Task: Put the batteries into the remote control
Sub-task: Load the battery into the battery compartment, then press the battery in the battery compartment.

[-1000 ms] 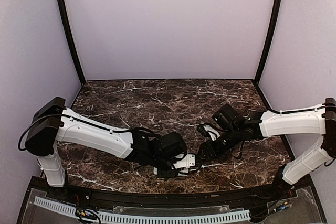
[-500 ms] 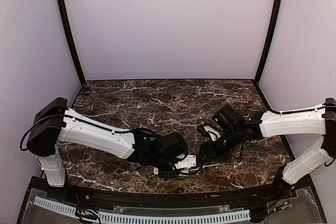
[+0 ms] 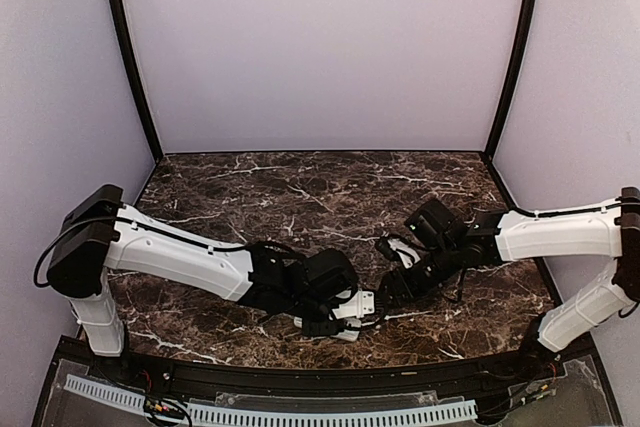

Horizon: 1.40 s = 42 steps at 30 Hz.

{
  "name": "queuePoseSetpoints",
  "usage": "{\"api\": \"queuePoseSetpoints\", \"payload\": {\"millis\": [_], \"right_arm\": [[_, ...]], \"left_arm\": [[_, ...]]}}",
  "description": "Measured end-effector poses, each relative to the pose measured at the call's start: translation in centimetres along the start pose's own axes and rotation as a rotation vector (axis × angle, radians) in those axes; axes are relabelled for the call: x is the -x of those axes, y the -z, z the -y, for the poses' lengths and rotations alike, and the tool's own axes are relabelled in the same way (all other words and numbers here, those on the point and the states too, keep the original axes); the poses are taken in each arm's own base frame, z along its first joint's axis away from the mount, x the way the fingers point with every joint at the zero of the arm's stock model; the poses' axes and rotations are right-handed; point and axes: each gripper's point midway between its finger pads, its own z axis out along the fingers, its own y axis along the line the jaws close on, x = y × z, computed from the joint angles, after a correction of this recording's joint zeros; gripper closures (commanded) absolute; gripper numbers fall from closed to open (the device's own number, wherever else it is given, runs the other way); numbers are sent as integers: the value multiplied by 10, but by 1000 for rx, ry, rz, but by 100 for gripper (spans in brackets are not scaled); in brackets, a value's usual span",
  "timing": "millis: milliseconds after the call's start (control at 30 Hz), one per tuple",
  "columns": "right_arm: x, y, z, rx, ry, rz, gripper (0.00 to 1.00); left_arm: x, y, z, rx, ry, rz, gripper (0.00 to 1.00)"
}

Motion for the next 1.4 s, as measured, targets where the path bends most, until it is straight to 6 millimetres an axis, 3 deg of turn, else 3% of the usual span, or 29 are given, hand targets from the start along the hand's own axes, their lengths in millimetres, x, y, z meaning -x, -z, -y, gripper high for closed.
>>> {"api": "queuePoseSetpoints", "payload": {"millis": [233, 333, 433, 533, 667, 767, 1033, 1400], "right_arm": [[21, 6, -14, 15, 117, 33, 41], [33, 1, -18, 14, 163, 30, 41], [43, -14, -21, 4, 224, 3, 41], [43, -33, -32, 0, 315, -38, 37], [37, -54, -50, 3, 460, -92, 35], [34, -62, -56, 0, 526, -118, 42], [33, -75, -52, -20, 594, -167, 48], [26, -82, -48, -23, 617, -196, 53]], "left_arm": [[32, 53, -23, 30, 53, 152, 39], [35, 76, -38, 36, 131, 214, 32], [16, 98, -69, 63, 296, 259, 23], [-19, 119, -107, 132, 518, 295, 12], [-57, 143, -133, 229, 734, 342, 9], [-68, 151, -136, 268, 798, 353, 8], [-90, 156, -155, 385, 899, 333, 8], [-96, 158, -161, 420, 922, 327, 8]]}}
